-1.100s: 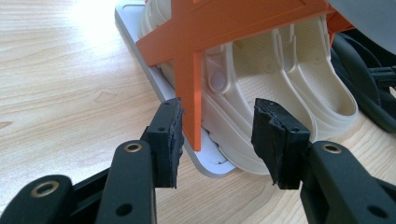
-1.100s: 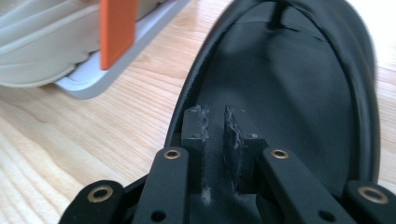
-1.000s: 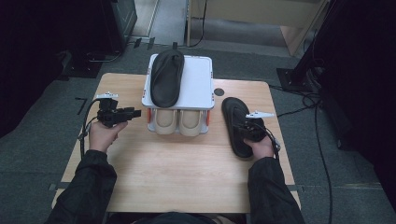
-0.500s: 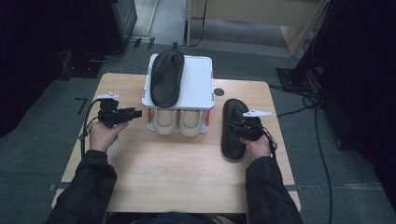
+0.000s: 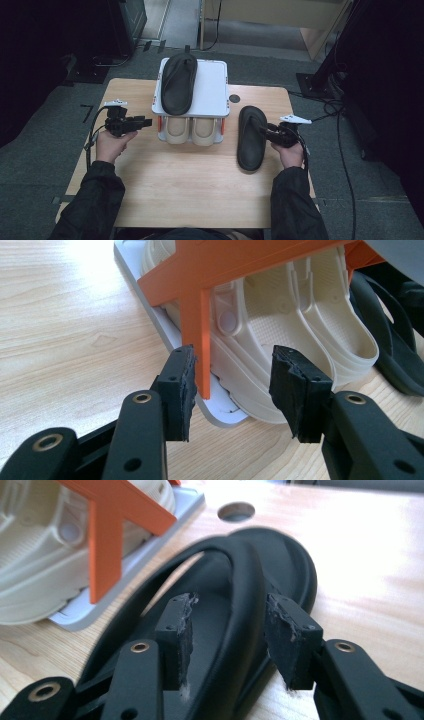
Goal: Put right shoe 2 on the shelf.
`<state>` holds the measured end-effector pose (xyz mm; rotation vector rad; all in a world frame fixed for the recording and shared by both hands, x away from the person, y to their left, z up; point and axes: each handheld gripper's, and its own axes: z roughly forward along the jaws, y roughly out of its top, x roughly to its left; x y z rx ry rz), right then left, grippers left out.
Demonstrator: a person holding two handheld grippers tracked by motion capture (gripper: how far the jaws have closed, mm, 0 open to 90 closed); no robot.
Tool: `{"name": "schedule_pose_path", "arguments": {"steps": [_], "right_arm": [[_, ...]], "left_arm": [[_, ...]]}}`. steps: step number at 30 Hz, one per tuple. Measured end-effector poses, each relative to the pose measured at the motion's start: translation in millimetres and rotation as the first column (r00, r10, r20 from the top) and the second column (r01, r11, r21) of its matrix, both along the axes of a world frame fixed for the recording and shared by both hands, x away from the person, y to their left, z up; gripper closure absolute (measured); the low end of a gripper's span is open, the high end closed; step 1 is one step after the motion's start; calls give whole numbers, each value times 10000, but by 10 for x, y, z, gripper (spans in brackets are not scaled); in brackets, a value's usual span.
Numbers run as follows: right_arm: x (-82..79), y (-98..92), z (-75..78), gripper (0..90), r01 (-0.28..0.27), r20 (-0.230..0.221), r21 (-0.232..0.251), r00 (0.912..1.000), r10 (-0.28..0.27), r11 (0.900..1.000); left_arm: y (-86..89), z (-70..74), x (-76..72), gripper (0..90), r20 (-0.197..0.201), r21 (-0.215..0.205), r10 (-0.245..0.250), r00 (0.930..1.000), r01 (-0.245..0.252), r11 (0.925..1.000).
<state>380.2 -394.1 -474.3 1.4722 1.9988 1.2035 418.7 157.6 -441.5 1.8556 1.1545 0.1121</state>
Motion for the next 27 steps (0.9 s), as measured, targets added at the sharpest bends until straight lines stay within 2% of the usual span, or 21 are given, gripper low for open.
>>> {"name": "schedule_pose_path", "arguments": {"steps": [3, 8, 12, 19, 22, 27], "right_arm": [[41, 6, -68, 543, -12, -256, 181, 9997, 16, 9998], [117, 82, -184, 558, 0, -488, -362, 9988, -18, 9993], [157, 93, -252, 601, 167, -694, -302, 9974, -188, 9994], [156, 154, -214, 722, 738, -873, -462, 9932, -776, 9962], [139, 170, -204, 727, 879, -898, -606, 9916, -932, 9943], [140, 188, -186, 731, 1257, -1224, -312, 9841, -1286, 9916]], "left_arm": [[1, -4, 0, 527, 14, 4, -4, 10000, 4, 10000], [4, -10, 6, 527, 8, -133, 25, 10000, -25, 9999], [-7, -14, 6, 528, 9, -89, 3, 10000, -3, 10000], [-15, -18, 7, 529, 23, -126, -22, 10000, 23, 9999], [-2, -17, -7, 531, 39, -326, 37, 10000, -36, 9995], [13, -19, 2, 530, 31, -420, -27, 10000, 29, 9991]]}}
